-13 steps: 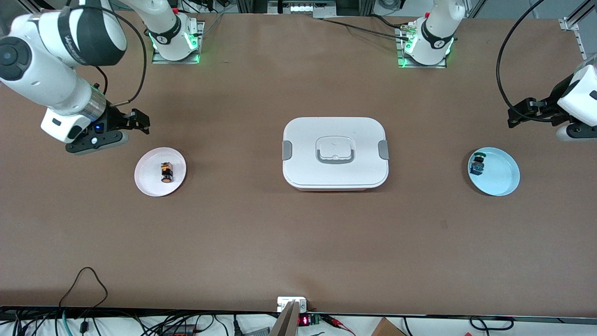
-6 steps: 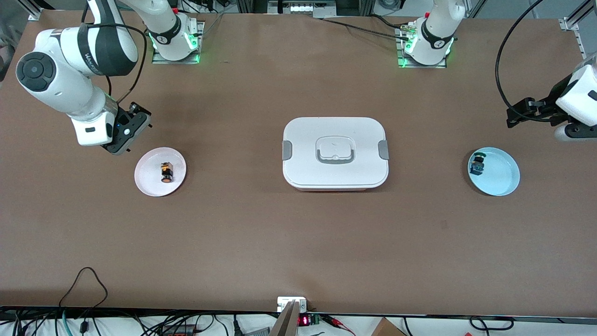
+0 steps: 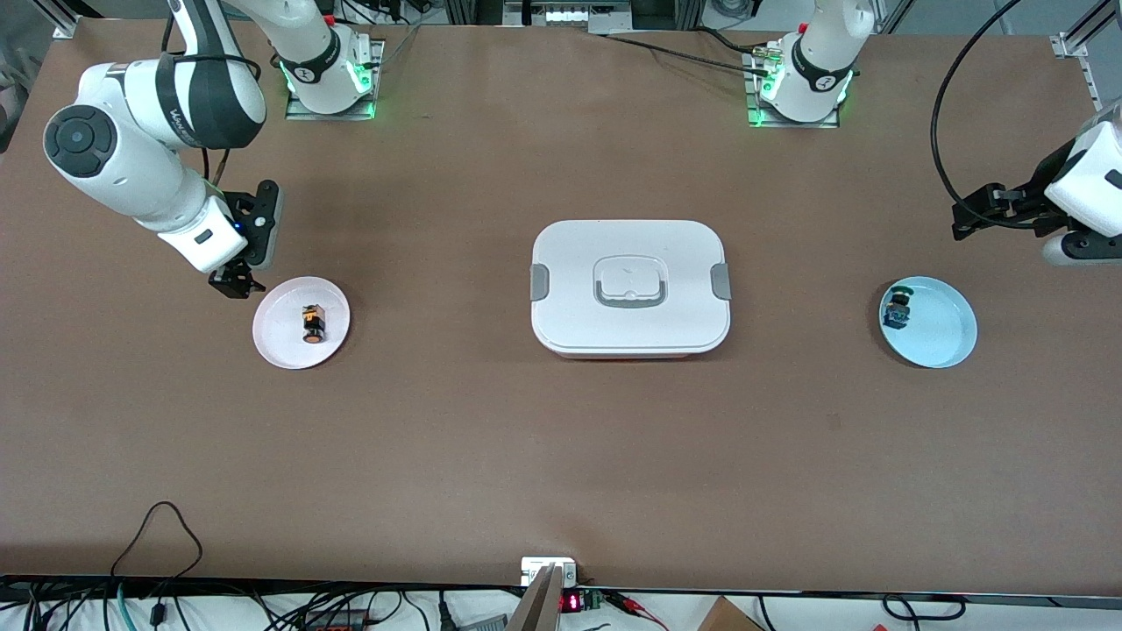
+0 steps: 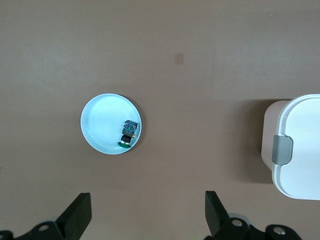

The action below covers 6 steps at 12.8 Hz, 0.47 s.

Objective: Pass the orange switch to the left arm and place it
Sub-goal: 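Lower the open right gripper over the orange switch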

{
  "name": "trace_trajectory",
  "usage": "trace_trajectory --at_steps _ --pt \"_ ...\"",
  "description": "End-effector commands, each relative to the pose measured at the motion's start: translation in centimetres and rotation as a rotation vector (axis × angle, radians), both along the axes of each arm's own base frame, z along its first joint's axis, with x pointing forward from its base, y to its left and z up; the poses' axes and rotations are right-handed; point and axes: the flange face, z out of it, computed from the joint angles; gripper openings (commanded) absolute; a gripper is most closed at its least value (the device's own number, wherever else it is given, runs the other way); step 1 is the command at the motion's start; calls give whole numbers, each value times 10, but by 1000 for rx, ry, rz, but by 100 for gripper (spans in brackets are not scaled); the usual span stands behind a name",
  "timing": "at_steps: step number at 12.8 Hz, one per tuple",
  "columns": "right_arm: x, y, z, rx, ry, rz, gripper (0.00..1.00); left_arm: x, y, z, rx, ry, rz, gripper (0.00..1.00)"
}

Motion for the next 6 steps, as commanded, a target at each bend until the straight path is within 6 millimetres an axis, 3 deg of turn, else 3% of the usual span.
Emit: trace_trajectory --at_steps 1,6 --pt "4 -11 -27 -5 11 92 100 4 -2 6 -22 -8 1 100" --pt "7 -17 -90 -11 16 143 100 4 -3 6 -22 -10 -1 100"
